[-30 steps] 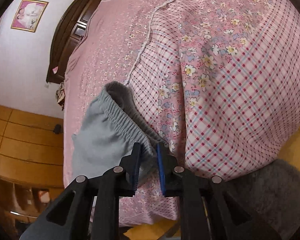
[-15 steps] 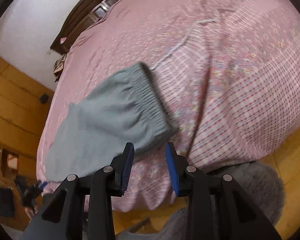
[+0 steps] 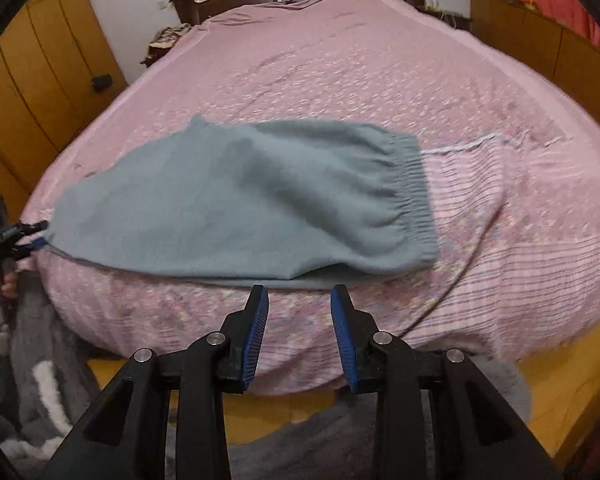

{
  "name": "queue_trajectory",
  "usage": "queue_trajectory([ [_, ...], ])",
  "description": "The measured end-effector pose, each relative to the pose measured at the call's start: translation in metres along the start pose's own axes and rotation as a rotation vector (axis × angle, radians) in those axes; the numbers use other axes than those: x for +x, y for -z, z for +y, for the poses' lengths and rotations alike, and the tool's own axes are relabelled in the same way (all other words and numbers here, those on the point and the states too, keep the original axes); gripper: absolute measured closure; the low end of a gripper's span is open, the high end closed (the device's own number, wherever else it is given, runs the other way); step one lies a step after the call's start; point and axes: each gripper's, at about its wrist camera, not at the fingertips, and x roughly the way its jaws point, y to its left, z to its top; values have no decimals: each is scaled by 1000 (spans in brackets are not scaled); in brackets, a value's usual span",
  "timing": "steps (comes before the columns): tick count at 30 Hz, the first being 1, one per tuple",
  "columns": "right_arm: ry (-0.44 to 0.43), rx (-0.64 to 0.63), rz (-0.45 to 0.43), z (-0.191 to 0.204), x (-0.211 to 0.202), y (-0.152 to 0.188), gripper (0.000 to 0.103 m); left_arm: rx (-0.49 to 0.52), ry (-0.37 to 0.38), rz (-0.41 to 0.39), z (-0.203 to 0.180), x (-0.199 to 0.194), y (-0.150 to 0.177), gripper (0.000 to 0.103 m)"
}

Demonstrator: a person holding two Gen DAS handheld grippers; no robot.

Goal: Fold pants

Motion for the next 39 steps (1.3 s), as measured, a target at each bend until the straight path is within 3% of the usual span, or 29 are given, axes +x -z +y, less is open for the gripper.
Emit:
queue_trajectory([
  [6,2,30,4,1,-5,7,69,-13,99,-39,4,-8,-4,40],
  [8,-5,41,-4,-1,-7,10,69,-14,116,-24,6,-8,-1,62],
  [10,4,50,-5,-5,-7,11,69,-21,109,0,5,-6,5,73],
  [11,4,55,-3,-7,-7,12,69,-28,87,11,7,-4,5,84],
  [14,-5,79,3,-12,-6,15,69,-74,31,-16,12,-7,10,98],
  [19,7,88,10,-17,-6,19,69,-65,15,-119,15,-28,25,100],
  [25,9,115,10,-25,-5,18,69,-68,30,-178,21,-44,39,100],
  [30,4,159,-13,-40,-7,9,69,-72,25,-164,28,-47,48,100],
  [34,-4,304,-44,-81,-6,1,69,-78,2,-132,28,-40,52,100],
  [39,-163,481,-43,-123,6,3,69,-76,-6,-132,25,-39,55,100],
])
